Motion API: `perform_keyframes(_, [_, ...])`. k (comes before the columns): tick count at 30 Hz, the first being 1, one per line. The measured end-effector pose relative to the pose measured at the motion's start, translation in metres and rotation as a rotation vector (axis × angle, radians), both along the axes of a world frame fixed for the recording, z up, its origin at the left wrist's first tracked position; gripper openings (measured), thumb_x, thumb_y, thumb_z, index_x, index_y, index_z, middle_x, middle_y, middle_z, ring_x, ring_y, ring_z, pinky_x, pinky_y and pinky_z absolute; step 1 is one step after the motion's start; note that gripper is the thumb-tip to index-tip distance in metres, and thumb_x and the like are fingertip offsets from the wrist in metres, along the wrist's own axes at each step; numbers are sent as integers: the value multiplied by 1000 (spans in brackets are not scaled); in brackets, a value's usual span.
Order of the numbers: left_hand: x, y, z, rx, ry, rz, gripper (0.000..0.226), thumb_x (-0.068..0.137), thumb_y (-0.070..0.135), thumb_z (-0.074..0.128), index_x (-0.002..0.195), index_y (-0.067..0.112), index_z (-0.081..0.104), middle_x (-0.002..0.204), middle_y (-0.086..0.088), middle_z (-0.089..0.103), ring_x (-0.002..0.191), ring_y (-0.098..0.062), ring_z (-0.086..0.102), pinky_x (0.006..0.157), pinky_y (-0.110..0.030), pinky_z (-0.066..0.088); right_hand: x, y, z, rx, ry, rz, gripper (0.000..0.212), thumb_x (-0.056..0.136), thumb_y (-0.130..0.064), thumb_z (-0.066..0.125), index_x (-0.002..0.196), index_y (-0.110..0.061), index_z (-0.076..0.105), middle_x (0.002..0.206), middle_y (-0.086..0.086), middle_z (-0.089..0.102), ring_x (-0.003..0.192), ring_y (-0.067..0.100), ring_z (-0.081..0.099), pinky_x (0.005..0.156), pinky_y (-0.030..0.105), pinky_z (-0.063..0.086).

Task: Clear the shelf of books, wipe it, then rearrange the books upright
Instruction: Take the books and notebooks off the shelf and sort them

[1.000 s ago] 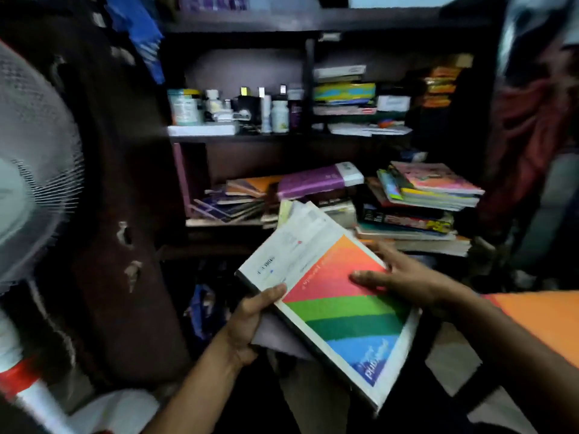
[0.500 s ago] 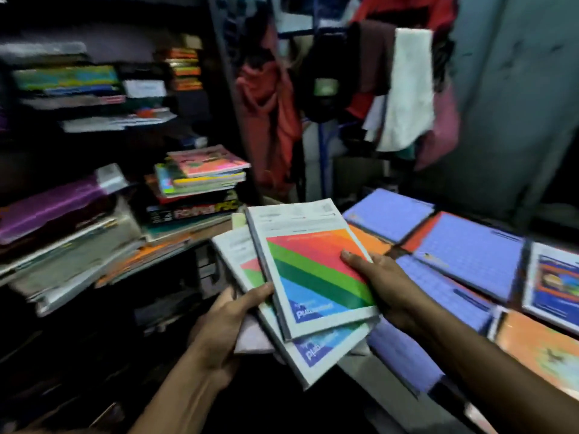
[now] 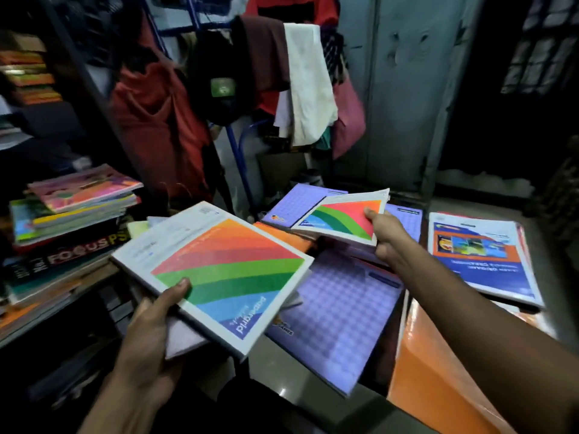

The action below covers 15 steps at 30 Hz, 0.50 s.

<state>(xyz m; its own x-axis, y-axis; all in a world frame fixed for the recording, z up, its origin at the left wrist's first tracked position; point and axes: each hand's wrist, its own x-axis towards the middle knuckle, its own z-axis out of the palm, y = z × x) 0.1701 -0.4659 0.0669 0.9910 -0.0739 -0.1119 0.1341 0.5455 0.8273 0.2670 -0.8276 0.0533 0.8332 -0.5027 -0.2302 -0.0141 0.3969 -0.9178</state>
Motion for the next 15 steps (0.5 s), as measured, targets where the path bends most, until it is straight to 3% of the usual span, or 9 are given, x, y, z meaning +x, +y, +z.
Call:
perform_keyframes(3, [6,-16,0,17,-35,-34,47,93,13,56,140,5,52,126,-22,67,113,-43,66,88,-64,53,-21,-32,-3,-74,26,-73,17,104,-17,54,119,-11,58,78,8,73,53,16,69,43,34,57])
perform_keyframes(8, [4,-63,0,-3,-51,-152,50,93,14,57,142,8,49,132,-21,64,120,-44,62,104,-70,40,-96,-128,3,-286,88,-173,16,102,-25,59,108,-11,63,66,-1,73,51,14,68,40,36,56])
perform_keyframes(11, [0,-86,-3,32,-56,-241,48,94,12,56,141,6,49,131,-22,64,120,-45,62,89,-67,52,-131,-173,-5,-425,202,-290,24,99,-19,63,113,0,64,73,6,70,45,9,65,40,26,53])
perform_keyframes(13, [0,-97,-5,70,-51,-278,47,94,13,57,139,5,51,130,-23,64,117,-44,63,85,-63,56,-145,-190,-13,-586,375,-279,21,97,-15,67,96,5,63,76,9,62,44,12,59,36,13,42])
perform_keyframes(15, [0,-101,-6,108,-38,-296,46,92,13,58,138,6,53,130,-23,65,116,-43,64,89,-62,54,-152,-199,-21,-748,541,-236,37,94,-24,71,69,-5,52,66,9,53,47,18,46,34,21,32])
